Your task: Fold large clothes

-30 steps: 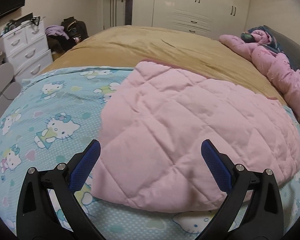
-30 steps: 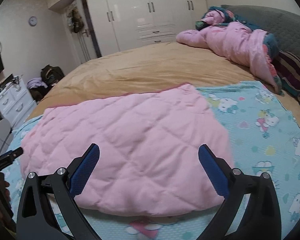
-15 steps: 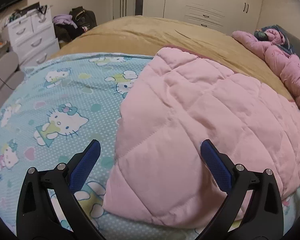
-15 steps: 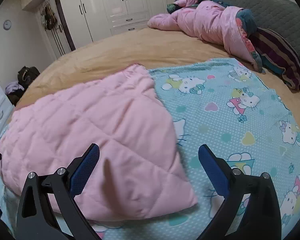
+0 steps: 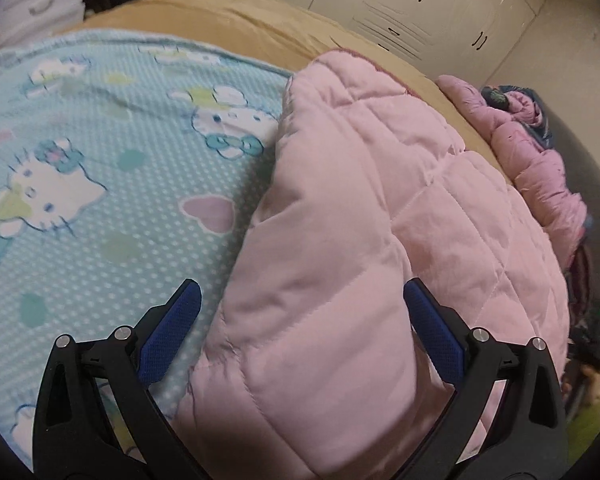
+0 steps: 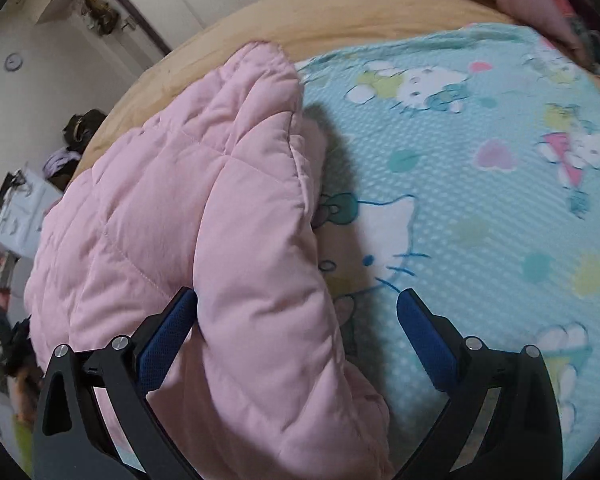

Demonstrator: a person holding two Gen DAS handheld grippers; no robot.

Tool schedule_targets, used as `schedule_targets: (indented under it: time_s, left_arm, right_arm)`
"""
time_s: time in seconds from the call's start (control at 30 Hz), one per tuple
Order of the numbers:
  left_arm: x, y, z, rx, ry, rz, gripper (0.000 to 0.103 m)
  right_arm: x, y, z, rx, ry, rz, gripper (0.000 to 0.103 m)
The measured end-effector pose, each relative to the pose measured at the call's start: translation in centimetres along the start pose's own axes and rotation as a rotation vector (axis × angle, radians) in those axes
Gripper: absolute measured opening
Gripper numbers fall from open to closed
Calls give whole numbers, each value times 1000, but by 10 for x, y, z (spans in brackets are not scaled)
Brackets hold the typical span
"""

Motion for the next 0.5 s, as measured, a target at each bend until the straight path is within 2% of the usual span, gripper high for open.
schedule_targets:
  time_s: [0.17,0.3,0.4,0.47,0.5]
  left_arm:
    - [10,-3,4,5,-32,-24,95]
    - [17,-5,4,-36,-90,-53,95]
    - [18,-5,9,-28,-86,-46,95]
    - [17,-5,15,-11,-89,-35,89]
    - [16,-4,19,-8,-102,-30,80]
  right_arm:
    - [20,5,6,40,132,-75,99]
    - [23,7,6,35,172,-72,99]
    - [21,7,3,23,182,-41,97]
    - [18,3,3,40,233,-20,84]
    - [17,1,-1,78,323,-13,61]
Point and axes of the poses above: each gripper's, at about its wrist camera, not at the fingertips, and x roughly the way its jaws point, z to its right, y to its top, the point moved 7 cm from there along x, roughly the way its jaws point, and after that the axes turned 7 degrees about y, right-handed, at the moved point
